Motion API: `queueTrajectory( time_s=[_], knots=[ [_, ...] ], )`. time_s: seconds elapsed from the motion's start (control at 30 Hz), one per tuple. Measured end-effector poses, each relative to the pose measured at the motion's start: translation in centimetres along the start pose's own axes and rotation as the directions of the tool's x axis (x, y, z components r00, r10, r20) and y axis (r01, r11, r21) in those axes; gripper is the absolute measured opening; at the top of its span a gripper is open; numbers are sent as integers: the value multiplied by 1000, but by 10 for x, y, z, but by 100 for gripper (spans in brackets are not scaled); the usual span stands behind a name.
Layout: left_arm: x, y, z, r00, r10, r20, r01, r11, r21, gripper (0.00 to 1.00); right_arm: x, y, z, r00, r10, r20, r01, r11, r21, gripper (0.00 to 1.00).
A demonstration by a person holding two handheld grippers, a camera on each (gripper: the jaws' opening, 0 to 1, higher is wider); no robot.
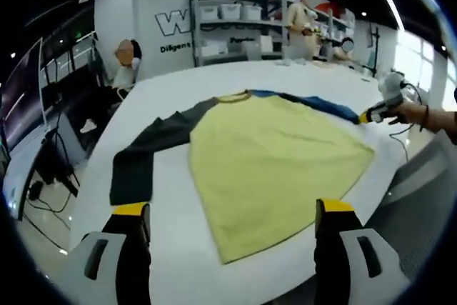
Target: Fold the garment on the visible template until the final outline fits inside the template.
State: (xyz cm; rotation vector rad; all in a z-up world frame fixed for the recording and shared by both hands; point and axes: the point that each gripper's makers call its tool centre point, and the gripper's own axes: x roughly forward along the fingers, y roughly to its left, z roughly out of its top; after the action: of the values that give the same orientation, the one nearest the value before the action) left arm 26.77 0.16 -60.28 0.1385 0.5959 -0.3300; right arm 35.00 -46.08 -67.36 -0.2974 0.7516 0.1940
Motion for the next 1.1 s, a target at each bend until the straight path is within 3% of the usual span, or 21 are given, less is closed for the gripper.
queueTrajectory(
  time_s=[0.4, 0.7, 0.93, 1.1],
  knots=[
    [0, -1, -1, 1000, -11, 2, 11, 1000, -8, 89, -20, -14, 31, 999, -5, 39, 5, 1000, 11, 0],
    [-1, -4, 4, 999, -34, 33, 36, 998, -43, 88, -34, -42, 76, 994, -31, 109, 32, 999, -3, 0],
    [-1, -3, 3, 999, -27, 29, 28, 999, -39, 88, -33, -66, 105, 990, -39, 133, 36, 999, 22, 0],
    [-1, -2, 2, 999, -23, 26, 24, 999, -42, 88, -19, -85, 117, 993, -52, 109, 55, 998, -18, 0]
  ],
)
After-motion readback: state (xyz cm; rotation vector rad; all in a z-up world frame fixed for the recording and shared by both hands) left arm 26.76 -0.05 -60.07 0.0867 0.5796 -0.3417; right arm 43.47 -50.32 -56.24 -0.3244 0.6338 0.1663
